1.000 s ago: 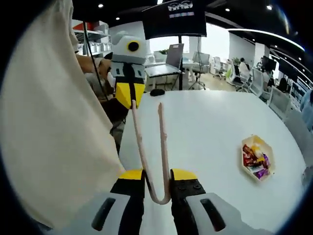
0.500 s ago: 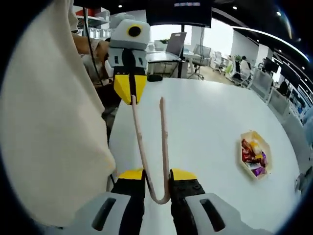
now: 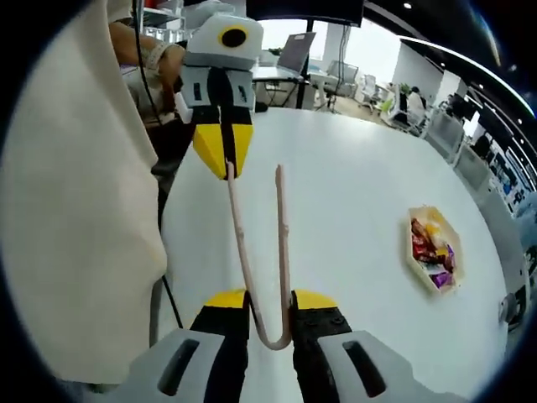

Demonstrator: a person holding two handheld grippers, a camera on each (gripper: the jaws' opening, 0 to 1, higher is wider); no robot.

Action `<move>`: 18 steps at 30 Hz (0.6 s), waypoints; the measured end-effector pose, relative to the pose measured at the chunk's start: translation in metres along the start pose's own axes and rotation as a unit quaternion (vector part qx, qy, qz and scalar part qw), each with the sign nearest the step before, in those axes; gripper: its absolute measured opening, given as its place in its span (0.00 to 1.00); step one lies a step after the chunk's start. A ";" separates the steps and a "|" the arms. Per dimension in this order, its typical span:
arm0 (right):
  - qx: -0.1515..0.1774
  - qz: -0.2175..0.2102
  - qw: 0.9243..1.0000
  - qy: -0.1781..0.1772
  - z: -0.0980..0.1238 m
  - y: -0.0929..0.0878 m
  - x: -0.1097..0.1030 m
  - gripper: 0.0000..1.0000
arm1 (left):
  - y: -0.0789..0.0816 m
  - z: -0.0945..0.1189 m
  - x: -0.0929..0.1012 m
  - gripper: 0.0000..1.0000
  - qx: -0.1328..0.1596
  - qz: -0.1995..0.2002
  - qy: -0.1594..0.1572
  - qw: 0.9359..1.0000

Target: Place the target food into the container with the food tongs after gripping and lifting it, then release it inside without dropping or visibly crushing the food.

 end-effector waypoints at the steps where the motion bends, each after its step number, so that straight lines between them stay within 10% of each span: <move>1: -0.002 -0.003 1.000 0.001 -0.002 -0.002 0.001 0.18 | -0.002 -0.003 -0.002 0.01 -0.001 0.004 0.002 1.000; 18: -0.018 -0.002 1.000 -0.012 -0.028 -0.016 0.028 0.18 | -0.018 -0.031 -0.036 0.02 -0.015 0.047 0.034 0.998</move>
Point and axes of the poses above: the point that each gripper's makers call its tool centre point, and the gripper's own axes: z roughly backward along the fingers, x roughly to its right, y roughly out of its top, the point moved 5 cm from there along z, roughly backward along the fingers, and after that the axes turned 9 degrees about -x, right-handed, at the moved point
